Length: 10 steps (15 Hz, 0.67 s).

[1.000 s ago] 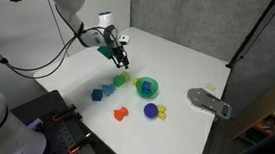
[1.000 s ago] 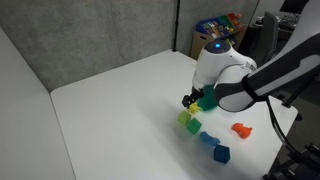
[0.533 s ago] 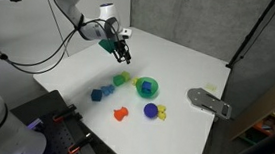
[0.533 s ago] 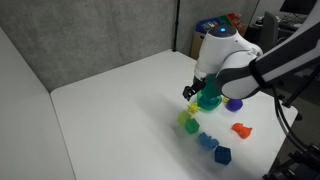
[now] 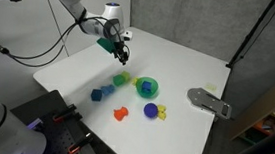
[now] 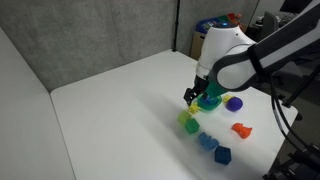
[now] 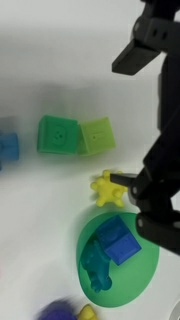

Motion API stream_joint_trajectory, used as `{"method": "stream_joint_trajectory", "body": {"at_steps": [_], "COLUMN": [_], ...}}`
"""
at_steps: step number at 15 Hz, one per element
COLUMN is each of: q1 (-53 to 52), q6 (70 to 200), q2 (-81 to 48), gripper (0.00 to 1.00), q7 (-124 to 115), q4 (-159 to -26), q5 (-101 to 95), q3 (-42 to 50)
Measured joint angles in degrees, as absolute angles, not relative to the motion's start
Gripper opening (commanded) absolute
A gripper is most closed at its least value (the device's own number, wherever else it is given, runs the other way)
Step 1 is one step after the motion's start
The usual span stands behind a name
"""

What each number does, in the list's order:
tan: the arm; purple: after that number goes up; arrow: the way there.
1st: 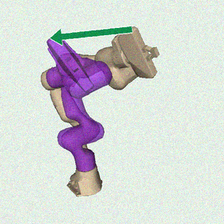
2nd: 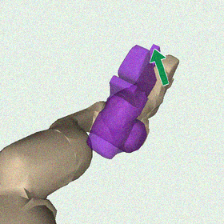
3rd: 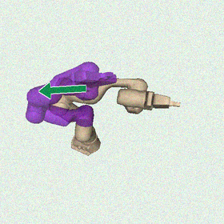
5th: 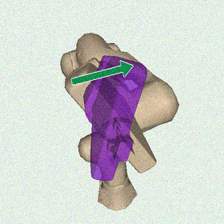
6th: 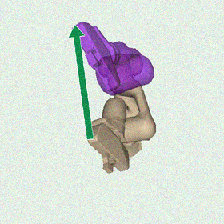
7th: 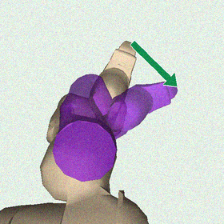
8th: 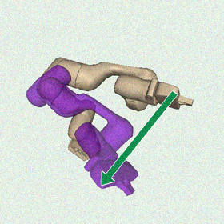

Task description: Remove the light blue toy from the green bowl and put it on top of the green block

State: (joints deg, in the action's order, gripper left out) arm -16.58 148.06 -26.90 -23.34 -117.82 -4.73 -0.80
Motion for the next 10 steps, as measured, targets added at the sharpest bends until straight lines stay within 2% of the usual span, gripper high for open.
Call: {"method": "stream_joint_trajectory", "body": {"at_steps": [10], "q1": [-16.39], "q6": [143.49], "q2": [-30.6], "gripper": [1.0], "q7": [-21.28], "q4": [-117.84], "q5": [-3.76], "q3": [-1.56]}}
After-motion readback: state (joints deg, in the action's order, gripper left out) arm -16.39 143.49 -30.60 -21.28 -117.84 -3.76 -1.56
